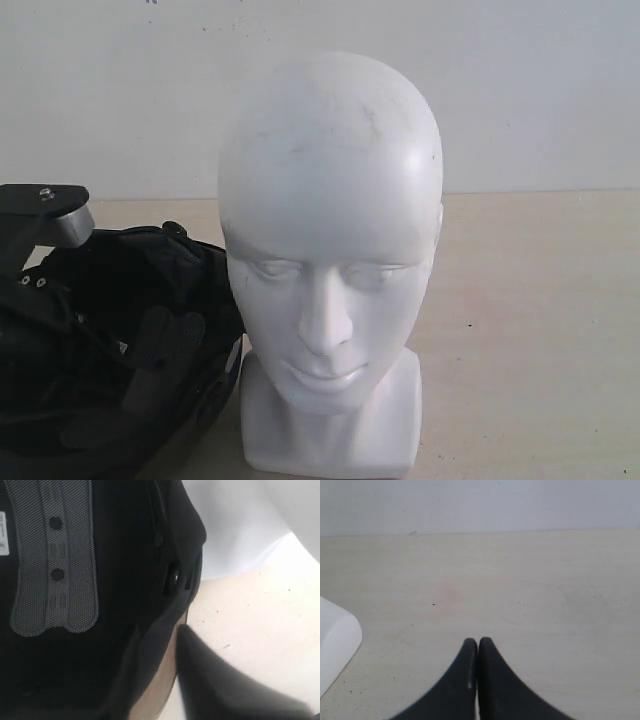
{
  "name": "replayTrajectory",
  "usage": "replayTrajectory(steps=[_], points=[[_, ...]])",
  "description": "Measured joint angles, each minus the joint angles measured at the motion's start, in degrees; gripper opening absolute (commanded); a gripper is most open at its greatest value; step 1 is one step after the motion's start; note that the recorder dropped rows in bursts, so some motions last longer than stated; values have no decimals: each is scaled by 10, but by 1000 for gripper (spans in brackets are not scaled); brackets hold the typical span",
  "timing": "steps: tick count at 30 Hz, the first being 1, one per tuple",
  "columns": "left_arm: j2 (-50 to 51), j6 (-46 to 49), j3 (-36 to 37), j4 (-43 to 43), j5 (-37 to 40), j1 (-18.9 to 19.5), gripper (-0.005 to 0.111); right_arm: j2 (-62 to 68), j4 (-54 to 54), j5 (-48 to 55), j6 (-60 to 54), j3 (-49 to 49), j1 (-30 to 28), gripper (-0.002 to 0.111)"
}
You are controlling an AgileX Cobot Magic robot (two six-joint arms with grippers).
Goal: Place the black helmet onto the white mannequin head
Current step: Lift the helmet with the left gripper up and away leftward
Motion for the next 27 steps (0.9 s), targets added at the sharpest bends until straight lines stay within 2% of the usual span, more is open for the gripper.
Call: replayTrajectory(steps=[2, 4, 13, 27], points=[[8, 1, 0, -1, -9, 0, 69, 0, 0, 0, 0, 0, 0, 0], [18, 2, 0, -6, -11, 0, 78, 0, 0, 0, 0, 0, 0, 0], [78, 39, 0, -23, -68, 0, 79, 0, 0, 0, 0, 0, 0, 0], [171, 70, -16, -23, -100, 0, 79, 0, 0, 0, 0, 0, 0, 0]])
